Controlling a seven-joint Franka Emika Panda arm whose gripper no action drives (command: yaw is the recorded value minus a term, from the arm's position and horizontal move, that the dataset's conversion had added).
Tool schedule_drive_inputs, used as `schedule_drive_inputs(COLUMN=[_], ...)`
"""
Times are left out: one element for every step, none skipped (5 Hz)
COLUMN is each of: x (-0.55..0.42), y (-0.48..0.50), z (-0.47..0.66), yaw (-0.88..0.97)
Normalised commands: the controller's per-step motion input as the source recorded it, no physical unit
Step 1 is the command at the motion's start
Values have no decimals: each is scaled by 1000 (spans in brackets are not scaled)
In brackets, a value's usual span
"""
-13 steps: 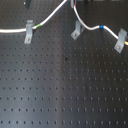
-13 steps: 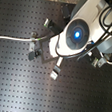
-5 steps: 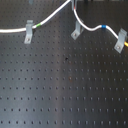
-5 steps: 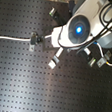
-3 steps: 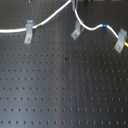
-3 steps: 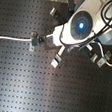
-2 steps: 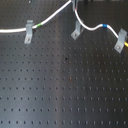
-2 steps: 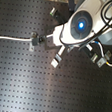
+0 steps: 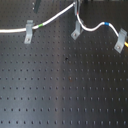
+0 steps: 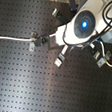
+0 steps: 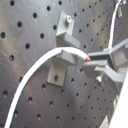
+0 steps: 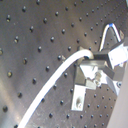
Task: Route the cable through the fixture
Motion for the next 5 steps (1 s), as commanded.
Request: schedule_drive_inputs(x=[-269,-340,-16,-45,-184], y=[-91,-89,-5,-16,-167], z=[420,187,1,74,137], yaw=[-66,-303,0,0,-177])
